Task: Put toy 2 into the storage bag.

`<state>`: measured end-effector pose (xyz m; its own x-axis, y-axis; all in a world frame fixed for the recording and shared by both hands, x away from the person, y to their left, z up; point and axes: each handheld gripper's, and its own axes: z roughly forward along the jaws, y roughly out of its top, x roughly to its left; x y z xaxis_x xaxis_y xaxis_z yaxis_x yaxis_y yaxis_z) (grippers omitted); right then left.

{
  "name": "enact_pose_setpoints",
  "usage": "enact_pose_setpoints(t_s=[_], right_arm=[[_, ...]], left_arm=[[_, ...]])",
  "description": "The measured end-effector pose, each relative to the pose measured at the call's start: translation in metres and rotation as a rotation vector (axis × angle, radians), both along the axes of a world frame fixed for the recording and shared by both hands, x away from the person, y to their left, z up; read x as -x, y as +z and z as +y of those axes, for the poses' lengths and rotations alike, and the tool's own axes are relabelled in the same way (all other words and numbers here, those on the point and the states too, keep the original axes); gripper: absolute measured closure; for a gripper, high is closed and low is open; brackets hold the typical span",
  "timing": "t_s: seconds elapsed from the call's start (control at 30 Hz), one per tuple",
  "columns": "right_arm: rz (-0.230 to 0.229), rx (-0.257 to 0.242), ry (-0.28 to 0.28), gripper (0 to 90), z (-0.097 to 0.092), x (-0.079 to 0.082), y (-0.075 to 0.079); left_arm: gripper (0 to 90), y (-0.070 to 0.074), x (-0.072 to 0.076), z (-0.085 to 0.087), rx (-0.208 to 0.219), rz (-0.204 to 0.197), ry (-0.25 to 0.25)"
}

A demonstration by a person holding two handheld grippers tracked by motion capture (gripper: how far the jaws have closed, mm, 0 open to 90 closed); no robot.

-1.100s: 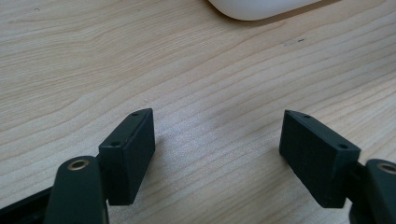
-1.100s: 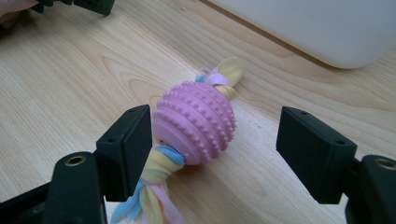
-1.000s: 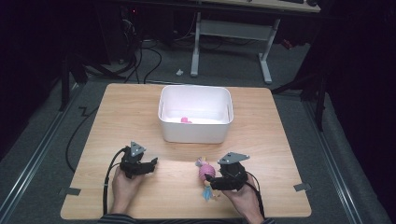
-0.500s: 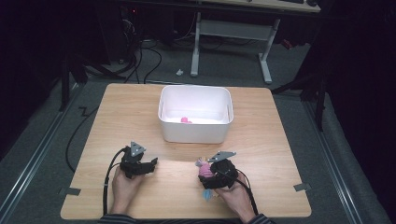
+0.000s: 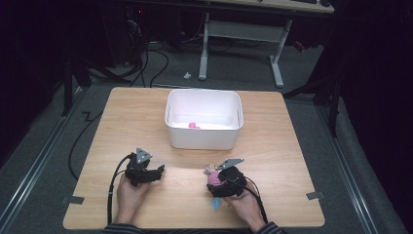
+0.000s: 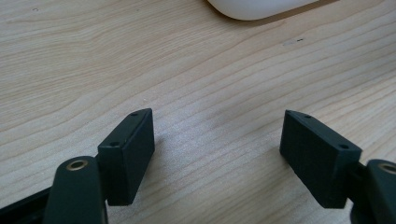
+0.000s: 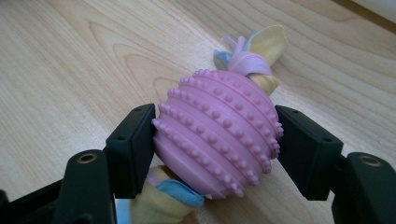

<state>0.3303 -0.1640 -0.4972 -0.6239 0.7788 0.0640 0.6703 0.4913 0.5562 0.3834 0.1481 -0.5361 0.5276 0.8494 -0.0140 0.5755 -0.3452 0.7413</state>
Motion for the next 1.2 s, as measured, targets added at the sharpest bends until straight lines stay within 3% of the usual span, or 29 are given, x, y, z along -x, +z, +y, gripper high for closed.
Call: enact_pose_setpoints(t_s=[0.17,0.57,0.67,0.97,1.2], right_arm=[[0.003,-0.008,0.007,32.9,-0.003,0.000,0.002],[-0.052,-0.030,0.009,33.1,-0.015,-0.002,0.019],[-0.069,-0.051,0.009,33.1,-0.021,-0.003,0.027],[-0.100,-0.056,0.025,33.2,-0.040,-0.010,0.056],[-0.152,-0.054,0.025,33.2,-0.055,-0.016,0.083]], left_arm=[[26.7,0.000,0.000,0.000,-0.001,0.000,0.000],[26.7,0.000,0.000,0.000,0.000,0.000,-0.001],[26.7,0.000,0.000,0.000,0.000,0.000,-0.002],[26.7,0.000,0.000,0.000,0.000,0.000,-0.002],[26.7,0.000,0.000,0.000,0.000,0.000,-0.002]])
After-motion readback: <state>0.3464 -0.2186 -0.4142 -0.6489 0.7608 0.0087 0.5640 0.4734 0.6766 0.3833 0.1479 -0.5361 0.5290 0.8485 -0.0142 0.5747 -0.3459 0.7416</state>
